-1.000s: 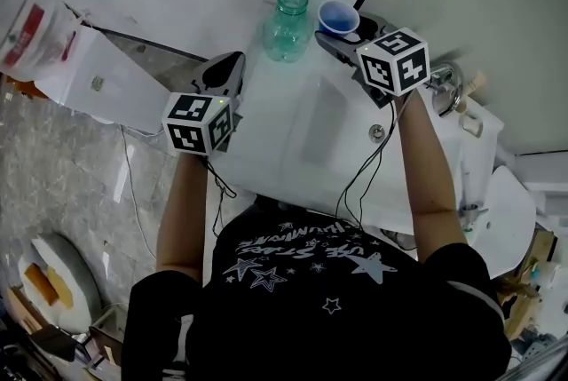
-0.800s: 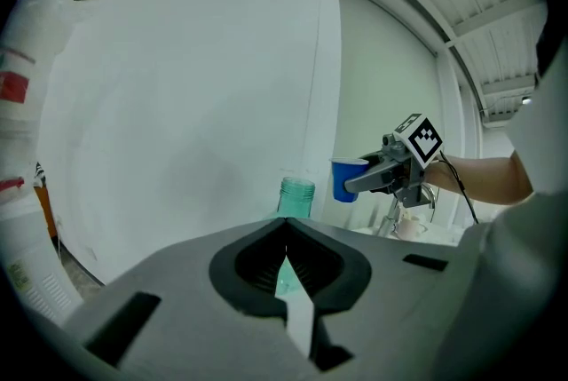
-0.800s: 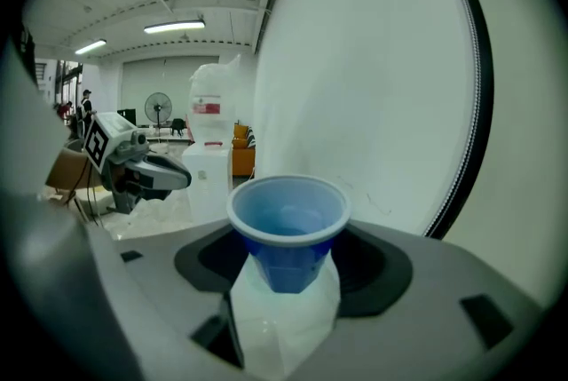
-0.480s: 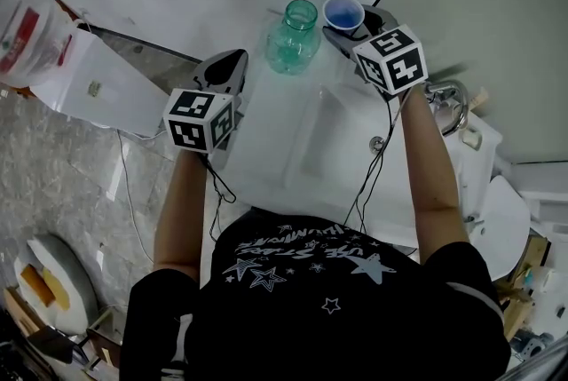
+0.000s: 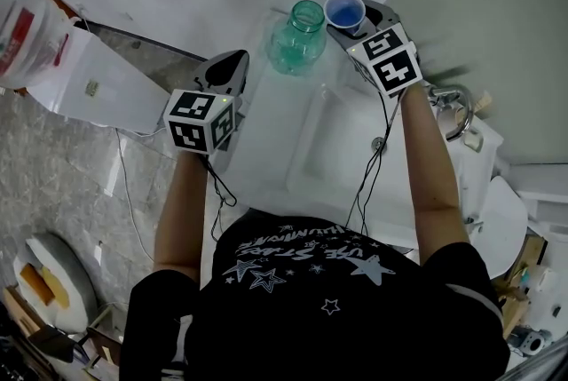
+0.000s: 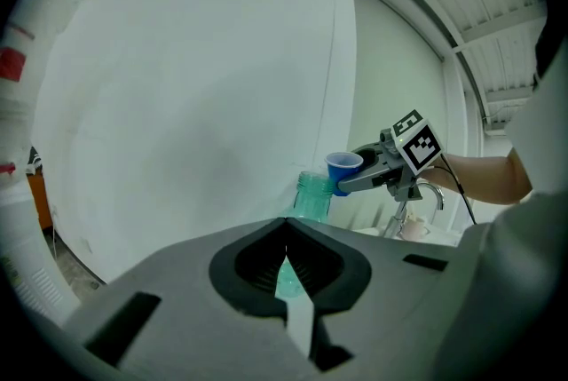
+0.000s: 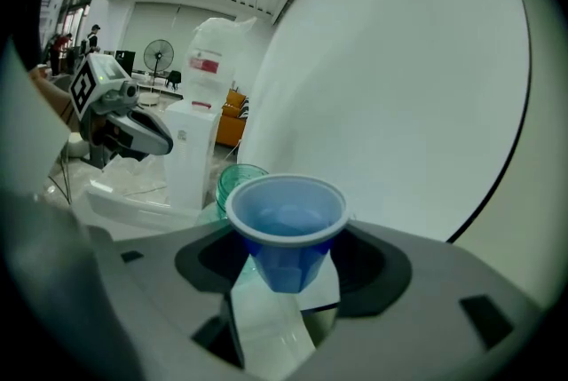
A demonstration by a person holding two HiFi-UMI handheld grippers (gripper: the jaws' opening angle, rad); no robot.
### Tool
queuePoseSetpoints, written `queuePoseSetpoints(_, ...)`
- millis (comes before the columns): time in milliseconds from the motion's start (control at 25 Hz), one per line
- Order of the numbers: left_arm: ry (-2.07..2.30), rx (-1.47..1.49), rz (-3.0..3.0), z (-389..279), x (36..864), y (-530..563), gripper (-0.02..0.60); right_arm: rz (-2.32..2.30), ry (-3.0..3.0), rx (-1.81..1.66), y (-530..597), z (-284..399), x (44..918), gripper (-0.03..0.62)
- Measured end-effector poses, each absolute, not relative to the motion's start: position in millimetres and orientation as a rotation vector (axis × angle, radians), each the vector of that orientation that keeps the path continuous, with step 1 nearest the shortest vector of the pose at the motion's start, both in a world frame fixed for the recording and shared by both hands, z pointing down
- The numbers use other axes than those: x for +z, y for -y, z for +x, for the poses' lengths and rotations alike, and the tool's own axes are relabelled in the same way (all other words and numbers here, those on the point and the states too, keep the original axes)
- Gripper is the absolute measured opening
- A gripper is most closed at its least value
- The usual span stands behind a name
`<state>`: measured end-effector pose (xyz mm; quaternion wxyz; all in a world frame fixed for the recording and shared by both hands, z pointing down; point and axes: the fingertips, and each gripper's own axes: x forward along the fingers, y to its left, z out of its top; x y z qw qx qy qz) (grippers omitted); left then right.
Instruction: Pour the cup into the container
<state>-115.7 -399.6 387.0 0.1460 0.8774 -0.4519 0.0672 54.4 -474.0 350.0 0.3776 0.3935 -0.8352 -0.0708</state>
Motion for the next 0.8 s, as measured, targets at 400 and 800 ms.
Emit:
queuePoseSetpoints(400,1.294,0.188,2.510,-122.2,394.6,399.0,0.009,0.998,1.944,-0.386,483.5,53.2,344.0,0.287)
queuePoseSetpoints(800,1.272,0.179,2.497,-125.6,400.2,397.9,0.011,0.980,1.818,-0.506,487.5,52.7,337.9,0.285)
